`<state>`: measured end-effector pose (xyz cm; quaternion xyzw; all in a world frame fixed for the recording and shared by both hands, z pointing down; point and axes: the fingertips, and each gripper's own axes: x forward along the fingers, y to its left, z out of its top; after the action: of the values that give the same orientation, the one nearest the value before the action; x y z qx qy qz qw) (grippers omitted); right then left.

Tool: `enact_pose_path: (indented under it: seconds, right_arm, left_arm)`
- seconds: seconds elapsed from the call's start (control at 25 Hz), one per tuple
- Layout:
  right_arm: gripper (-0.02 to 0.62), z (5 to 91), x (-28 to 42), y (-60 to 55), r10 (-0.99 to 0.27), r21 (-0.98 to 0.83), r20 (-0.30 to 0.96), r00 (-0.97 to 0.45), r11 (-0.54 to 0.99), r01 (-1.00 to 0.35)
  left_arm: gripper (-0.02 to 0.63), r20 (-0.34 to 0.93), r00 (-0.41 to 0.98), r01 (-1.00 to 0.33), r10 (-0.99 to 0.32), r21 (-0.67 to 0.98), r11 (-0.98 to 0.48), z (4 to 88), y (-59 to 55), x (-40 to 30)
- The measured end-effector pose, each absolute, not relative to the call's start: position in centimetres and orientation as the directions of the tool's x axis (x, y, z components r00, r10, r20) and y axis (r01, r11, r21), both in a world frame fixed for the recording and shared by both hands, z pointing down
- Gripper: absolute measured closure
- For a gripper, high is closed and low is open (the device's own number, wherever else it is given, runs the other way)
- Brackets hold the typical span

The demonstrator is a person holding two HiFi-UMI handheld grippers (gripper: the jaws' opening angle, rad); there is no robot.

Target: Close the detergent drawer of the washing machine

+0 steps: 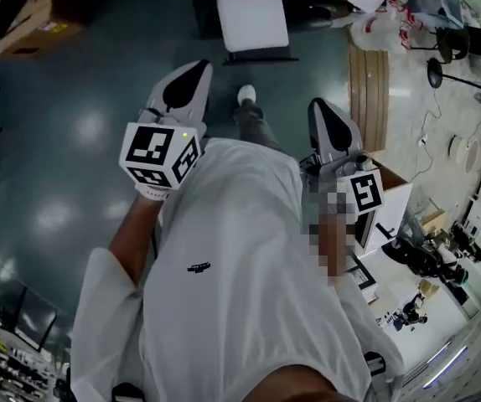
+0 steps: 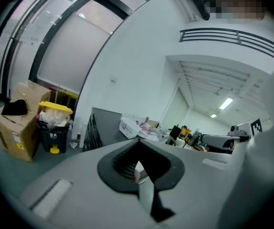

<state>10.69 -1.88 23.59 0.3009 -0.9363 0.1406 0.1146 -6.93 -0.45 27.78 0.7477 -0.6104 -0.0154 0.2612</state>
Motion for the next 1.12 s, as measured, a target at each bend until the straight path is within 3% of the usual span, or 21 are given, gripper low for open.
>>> enact_pose_path:
  seconds: [0.24, 0.84, 1.12]
  right_arm:
    - [0.594, 23.8, 9.4, -6.2, -0.37, -0.218, 0.245, -0.896, 0.88, -0.423]
    - [0.594, 25.6, 11.8, -13.8, -0.109, -0.293, 0.138, -0.984, 0.945, -0.146]
    - [0.594, 27.2, 10.7, -15.1, -0.032, -0.287, 0.147, -0.989, 0.955, -0.074]
  left_arm:
    - [0.589, 0.318, 0.091, -0.921, -0.944, 0.387, 0.042, 27.8, -1.5, -7.0]
    - [0.589, 0.391, -0.181, -0.913, -0.902, 0.275, 0.303, 27.4, -4.8, 0.8]
    - [0.589, 0.426, -0.227, -0.892, -0.876, 0.271, 0.363, 29.4, -5.2, 2.4]
